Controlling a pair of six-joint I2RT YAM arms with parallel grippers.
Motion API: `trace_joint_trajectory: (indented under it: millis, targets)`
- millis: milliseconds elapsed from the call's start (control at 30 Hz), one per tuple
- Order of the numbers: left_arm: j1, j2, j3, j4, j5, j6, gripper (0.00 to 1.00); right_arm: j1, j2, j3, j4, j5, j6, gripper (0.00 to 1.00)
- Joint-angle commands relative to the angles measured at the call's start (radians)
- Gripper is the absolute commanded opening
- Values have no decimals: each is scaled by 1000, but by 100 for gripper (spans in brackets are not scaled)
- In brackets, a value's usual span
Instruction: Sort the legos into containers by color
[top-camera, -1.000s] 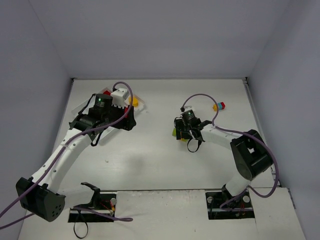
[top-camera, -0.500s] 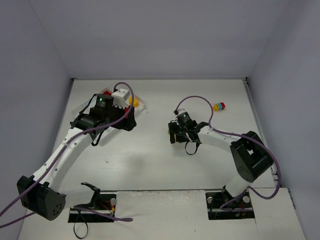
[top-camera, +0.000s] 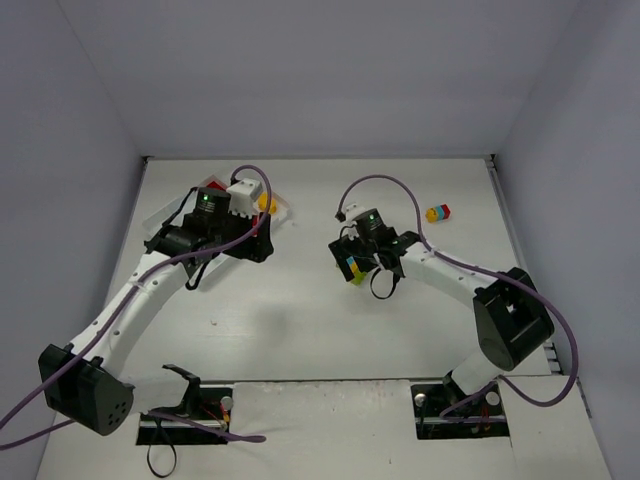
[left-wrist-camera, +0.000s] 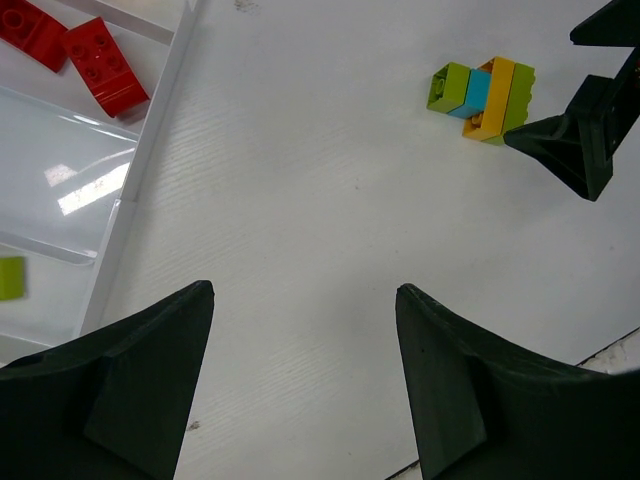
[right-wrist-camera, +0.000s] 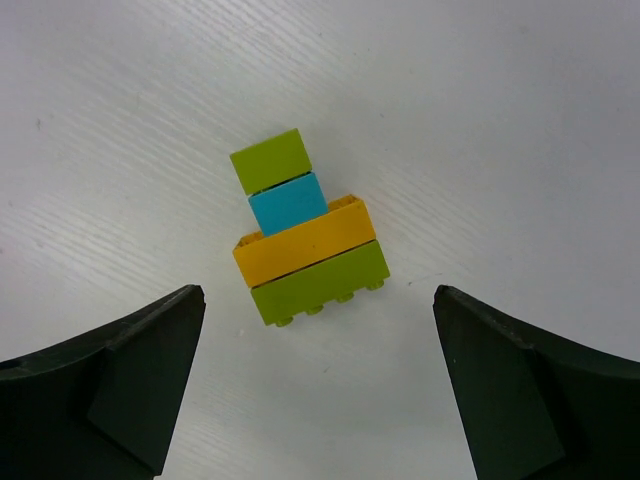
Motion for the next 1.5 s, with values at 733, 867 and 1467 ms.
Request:
trace_joint_trajectory:
  millis: [733,867,1467]
  targets:
    - [-1,10,30,12,1,14,67,-61,221,127,-80,-217,-422,94]
    - [-1,14,30,12,2,13,67,-66,237,120,-75,-254,-421,77]
    - [1,1,24,70,148,-84,67,66,-189,-175,340,-272,-335,0]
